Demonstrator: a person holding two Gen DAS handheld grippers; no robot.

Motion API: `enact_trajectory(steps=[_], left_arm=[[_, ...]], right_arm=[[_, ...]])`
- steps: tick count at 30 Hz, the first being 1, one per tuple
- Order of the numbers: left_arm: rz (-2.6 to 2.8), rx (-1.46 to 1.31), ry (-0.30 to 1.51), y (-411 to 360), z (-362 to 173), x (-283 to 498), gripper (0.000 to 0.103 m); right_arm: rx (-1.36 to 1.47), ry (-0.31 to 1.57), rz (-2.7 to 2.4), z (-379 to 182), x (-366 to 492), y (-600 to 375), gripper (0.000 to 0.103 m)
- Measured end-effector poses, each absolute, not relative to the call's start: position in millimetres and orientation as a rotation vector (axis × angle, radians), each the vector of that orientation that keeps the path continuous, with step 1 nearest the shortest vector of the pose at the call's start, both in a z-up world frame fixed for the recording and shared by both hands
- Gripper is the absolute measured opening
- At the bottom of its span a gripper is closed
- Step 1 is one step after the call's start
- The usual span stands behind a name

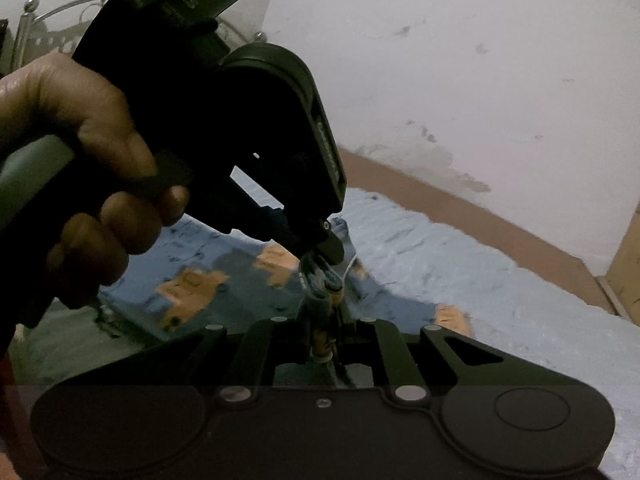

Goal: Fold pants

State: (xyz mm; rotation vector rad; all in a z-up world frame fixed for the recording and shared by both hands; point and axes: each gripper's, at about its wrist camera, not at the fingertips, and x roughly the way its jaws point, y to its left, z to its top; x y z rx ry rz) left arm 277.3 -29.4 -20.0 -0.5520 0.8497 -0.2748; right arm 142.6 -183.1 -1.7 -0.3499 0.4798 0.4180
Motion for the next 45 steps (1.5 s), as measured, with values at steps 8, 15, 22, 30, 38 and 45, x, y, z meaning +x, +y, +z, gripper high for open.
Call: enact_trajectory(steps=[8,15,22,30,38,45], left_arm=[[-0.27,-0.559,0.903,-11,-55,276,0.011],[-0.235,-0.563,0.899,6,-66,273,0.047],[-0.21,-0.476,0.835,25,-56,277,0.061],[-0.238,-0.4,0.786,11,-47,301,0.051],[-0.274,-0.331,0.849,-7,-55,317,0.002],[-0.277,-0.319,0.822,-6,-41,304,0.0]], right_arm=[[-0.385,0.56,0.444,-20,147,-163,0.012],[-0.368,0.604,0.45,-27,143,-161,0.05],[-0.268,0.561,0.439,-14,131,-181,0.076],[-0.281,0.574,0.454,-19,138,-171,0.035],[-0.294,0.596,0.478,-25,144,-158,0.008],[-0.272,0.555,0.49,-5,130,-168,0.005]])
